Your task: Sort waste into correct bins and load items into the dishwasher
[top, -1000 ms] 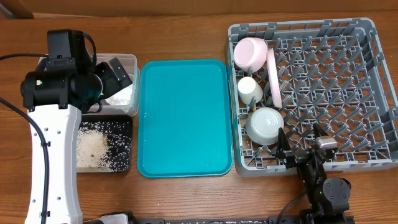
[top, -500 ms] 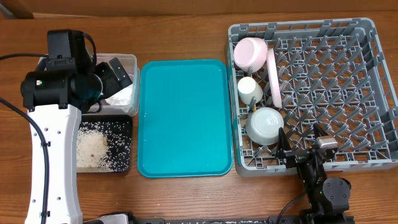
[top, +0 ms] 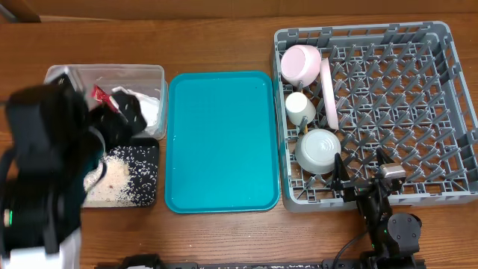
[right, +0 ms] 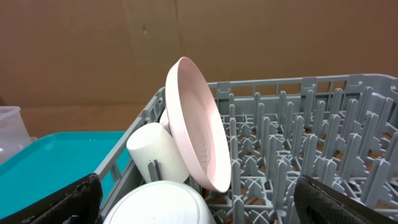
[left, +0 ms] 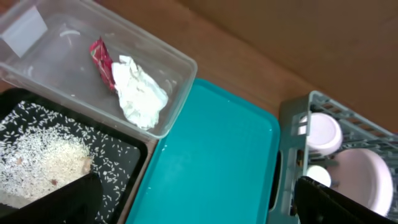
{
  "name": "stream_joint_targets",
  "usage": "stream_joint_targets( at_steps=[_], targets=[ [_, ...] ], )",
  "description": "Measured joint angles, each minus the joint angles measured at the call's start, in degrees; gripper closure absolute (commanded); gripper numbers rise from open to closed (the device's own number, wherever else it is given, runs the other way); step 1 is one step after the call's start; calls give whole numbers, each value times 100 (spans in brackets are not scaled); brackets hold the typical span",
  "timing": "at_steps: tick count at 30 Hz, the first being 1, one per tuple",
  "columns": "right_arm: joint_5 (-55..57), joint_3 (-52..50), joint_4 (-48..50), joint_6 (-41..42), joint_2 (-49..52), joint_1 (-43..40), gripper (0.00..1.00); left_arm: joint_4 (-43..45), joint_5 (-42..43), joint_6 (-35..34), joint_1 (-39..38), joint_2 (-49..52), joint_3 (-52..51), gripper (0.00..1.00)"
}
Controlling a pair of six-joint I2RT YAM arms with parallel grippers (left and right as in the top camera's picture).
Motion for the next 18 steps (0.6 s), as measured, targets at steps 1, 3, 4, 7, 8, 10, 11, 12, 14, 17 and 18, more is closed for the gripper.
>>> stream_joint_targets(
  at_steps=[1,3,4,7,8,10,11,12,14,17,18],
  targets=[
    [2,0,0,0,0,0,0,2,-44,7,-9,-363,-245,0],
    [2,0,-2,-2,0,0,0,-15,-68,7,-11,-798,-577,0],
    [4,0,0,0,0,0,0,20,-76,9,-9,-1027,-811,0],
    [9,0,7,0,-4,0,0,31,-221,9,-11,-2079,-2190,0],
    [13,0,-2,0,-4,2,0,74,-264,11,-9,-2426,-2734,0],
    [17,0,0,0,-11,0,0,483,-284,-22,-13,-2828,-3359,0],
    [15,0,-2,0,-11,0,0,815,-284,-85,-15,-3062,-3740,0],
    [17,0,0,0,-11,2,0,1185,-286,-181,-15,-3327,-4144,0],
    [15,0,4,4,-13,0,0,1958,-286,-490,-15,-3727,-4776,0],
    [13,0,2,0,-15,0,0,3560,-251,-898,-15,-4181,-5598,0],
    [15,0,-2,0,-15,2,0,4192,-205,-984,-15,-4325,-5897,0]
  ],
)
